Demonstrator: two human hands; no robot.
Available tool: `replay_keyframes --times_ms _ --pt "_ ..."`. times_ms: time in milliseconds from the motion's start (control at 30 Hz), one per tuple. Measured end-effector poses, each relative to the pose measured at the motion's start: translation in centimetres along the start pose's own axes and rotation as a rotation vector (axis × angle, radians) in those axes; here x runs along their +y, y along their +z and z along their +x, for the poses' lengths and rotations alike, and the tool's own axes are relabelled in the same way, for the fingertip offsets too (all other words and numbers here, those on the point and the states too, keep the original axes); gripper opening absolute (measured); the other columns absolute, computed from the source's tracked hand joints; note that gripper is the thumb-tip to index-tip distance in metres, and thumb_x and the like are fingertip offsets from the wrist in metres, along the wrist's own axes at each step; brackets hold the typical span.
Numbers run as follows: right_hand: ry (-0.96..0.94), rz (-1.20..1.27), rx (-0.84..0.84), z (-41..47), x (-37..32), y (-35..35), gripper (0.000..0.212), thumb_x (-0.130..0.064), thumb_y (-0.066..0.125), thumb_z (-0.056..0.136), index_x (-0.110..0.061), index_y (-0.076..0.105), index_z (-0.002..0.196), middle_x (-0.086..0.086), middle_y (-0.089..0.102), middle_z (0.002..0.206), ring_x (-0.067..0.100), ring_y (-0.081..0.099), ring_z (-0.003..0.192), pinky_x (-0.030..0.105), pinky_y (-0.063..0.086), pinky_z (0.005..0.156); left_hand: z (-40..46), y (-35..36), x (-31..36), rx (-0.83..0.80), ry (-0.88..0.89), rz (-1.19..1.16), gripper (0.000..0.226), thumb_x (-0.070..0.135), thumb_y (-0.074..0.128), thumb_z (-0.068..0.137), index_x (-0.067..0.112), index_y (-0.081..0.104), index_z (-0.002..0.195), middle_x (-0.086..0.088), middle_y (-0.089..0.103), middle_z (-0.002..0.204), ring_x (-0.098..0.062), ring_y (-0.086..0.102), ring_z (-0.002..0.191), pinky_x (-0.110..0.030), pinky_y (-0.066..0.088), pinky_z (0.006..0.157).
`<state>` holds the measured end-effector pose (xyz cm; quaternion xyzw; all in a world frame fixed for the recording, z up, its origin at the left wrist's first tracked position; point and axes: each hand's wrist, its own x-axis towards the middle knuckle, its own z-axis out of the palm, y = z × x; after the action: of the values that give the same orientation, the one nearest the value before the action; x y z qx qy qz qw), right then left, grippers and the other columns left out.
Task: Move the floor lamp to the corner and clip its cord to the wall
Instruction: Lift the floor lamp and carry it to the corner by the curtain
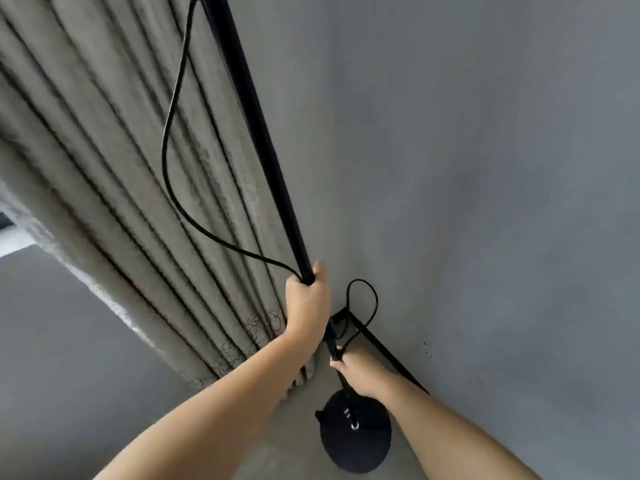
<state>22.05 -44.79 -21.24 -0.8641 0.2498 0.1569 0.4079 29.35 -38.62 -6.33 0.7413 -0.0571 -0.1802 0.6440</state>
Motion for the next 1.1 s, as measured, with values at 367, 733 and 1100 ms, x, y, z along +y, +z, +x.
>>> replay_keyframes --times_ms 367,733,1100 --pt "0.072 0.048 0.101 20.1 3.2 3.3 0.04 -0.032 0.034 0.102 -0.014 0.048 0.069 0.004 0.051 0.069 0.013 0.042 0.056 0.023 0.029 0.051 18.3 4.0 -9.0 0.009 0.061 -0.049 0.03 0.029 0.054 0.092 0.015 0.043 0.068 -0.007 0.046 0.06 -0.016 0.047 0.051 -0.025 0.044 0.048" --pt "0.015 0.007 0.255 31.8 11.1 7.1 0.036 -0.028 0.038 0.1 0.001 0.056 0.111 0.021 0.067 0.104 0.035 0.064 0.092 0.039 0.051 0.077 26.4 8.6 -19.2 -0.081 0.282 -0.067 0.04 0.038 0.051 0.091 0.016 0.041 0.059 0.0 0.043 0.049 -0.011 0.046 0.041 -0.024 0.042 0.042" --pt "-0.254 -0.034 0.457 32.9 14.6 8.4 0.029 -0.041 0.039 0.098 -0.02 0.051 0.083 0.006 0.06 0.074 0.022 0.057 0.067 0.043 0.05 0.069 27.2 9.6 -25.3 -0.186 0.883 -0.272 0.014 0.032 0.045 0.094 0.031 0.043 0.08 0.008 0.043 0.062 -0.023 0.043 0.053 -0.038 0.044 0.049"
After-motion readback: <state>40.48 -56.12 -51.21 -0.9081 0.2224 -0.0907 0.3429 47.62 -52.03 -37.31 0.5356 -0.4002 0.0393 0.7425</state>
